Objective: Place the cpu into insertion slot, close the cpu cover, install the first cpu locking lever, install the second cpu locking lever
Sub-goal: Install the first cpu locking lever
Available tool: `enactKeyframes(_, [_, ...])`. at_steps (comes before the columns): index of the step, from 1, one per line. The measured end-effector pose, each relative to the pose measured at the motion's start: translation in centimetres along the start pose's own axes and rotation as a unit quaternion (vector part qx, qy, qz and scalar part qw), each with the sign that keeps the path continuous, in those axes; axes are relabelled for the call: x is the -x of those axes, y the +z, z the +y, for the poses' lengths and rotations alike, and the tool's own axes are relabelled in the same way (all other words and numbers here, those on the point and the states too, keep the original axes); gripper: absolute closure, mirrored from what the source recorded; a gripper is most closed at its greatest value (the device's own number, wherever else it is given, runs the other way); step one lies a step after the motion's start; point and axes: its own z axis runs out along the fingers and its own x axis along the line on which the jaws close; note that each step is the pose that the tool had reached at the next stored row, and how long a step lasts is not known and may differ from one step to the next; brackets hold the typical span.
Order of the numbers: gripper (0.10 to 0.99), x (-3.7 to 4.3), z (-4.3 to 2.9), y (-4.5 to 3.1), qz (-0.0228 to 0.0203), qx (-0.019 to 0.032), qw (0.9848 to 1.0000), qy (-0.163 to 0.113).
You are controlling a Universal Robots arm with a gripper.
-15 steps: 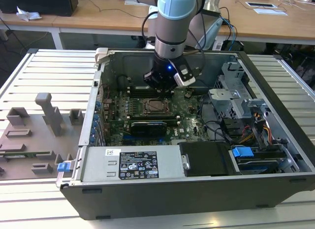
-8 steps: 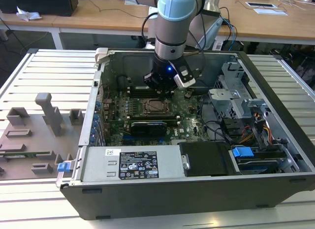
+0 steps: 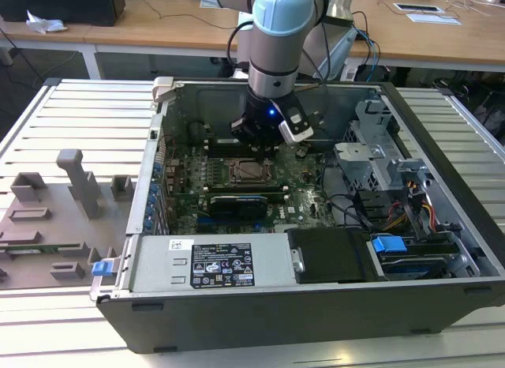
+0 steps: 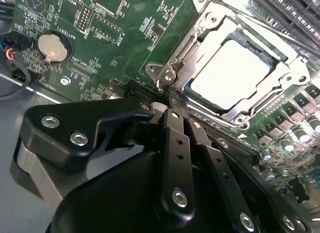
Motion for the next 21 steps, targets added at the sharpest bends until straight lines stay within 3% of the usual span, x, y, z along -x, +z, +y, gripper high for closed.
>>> enactKeyframes(2, [0.98, -0.01, 0.01, -0.14, 0.0, -0.0004, 1.0, 0.0])
enactKeyframes(4, [0.98, -0.01, 0.1, -0.83, -0.0006, -0.0007, 1.0, 0.0])
enactKeyframes(6, [0.98, -0.05, 0.18, -1.33, -0.0013, -0.0048, 1.0, 0.0])
enactKeyframes(11, [0.98, -0.21, -0.09, -1.43, 0.0008, -0.0528, 0.9986, 0.0])
enactKeyframes(13, [0.98, -0.28, -0.49, -1.5, 0.0015, -0.0635, 0.998, 0.0])
enactKeyframes(15, [0.98, -0.37, -1.0, -1.56, 0.0016, -0.0671, 0.9977, 0.0])
enactKeyframes(17, [0.98, -0.42, -1.31, -1.64, 0.0015, -0.0673, 0.9977, 0.0])
enactKeyframes(21, [0.98, -0.42, -1.15, -2.98, 0.0015, -0.0673, 0.9977, 0.0])
